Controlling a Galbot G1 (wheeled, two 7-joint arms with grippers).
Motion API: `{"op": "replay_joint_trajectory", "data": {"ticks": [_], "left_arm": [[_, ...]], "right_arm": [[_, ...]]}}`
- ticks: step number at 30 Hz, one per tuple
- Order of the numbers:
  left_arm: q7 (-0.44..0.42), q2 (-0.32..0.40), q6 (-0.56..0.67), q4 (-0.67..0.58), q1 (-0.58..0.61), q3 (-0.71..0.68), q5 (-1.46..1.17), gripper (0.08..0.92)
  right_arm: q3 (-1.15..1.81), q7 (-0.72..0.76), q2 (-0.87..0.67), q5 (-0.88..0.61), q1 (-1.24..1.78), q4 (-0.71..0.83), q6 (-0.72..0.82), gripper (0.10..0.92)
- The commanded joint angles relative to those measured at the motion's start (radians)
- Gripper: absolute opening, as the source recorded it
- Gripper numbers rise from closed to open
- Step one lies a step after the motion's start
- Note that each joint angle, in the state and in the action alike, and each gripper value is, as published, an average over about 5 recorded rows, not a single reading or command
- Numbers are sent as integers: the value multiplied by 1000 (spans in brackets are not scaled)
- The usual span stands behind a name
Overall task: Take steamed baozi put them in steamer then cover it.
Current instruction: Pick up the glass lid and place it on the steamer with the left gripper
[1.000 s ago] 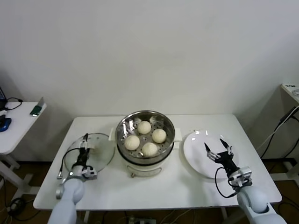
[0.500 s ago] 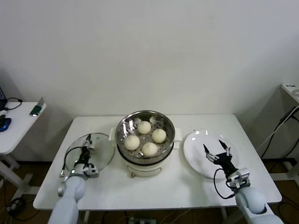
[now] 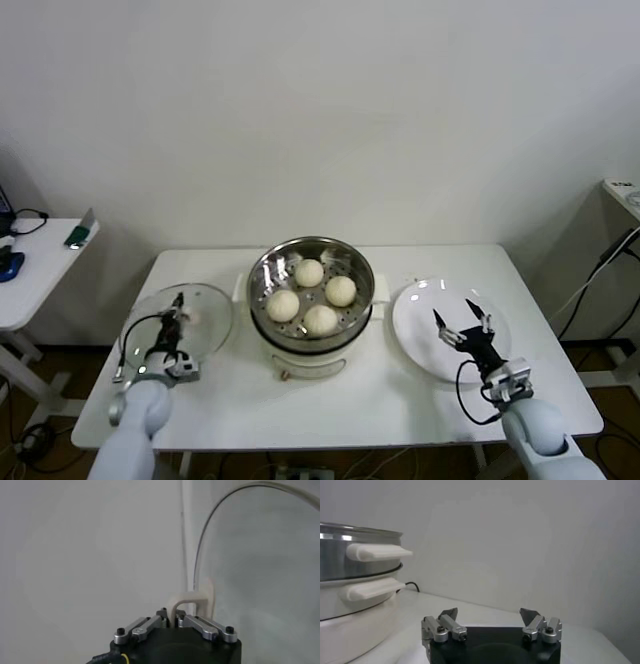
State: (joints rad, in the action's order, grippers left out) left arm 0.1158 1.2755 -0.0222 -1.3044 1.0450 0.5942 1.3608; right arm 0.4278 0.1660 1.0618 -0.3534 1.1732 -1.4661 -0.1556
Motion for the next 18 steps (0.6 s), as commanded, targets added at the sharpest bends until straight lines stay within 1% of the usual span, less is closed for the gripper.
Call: {"op": "replay_joint_trajectory", "data": {"ticks": [1,8,11,14,18], "left_arm": [[-39,-85,-113,-353,164,20,-94,158],[-78,-157,-316,-657,335,43,-134,158],[-97,-191,-392,-763,382,40,-158,158],[-112,-233,-457,-834,392,23,-188,158],[-129,-296,-548,-872,357,-52,-243,158]], "right_arm": [[-1,2,-4,3,-7,6,-1,823],[-4,5,-16,2,-25,23,-2,823],[-8,7,-20,2,-37,36,-3,823],[-12,9,-23,3,-49,49,-4,823],[-21,10,-22,6,-67,67,-4,823]]}}
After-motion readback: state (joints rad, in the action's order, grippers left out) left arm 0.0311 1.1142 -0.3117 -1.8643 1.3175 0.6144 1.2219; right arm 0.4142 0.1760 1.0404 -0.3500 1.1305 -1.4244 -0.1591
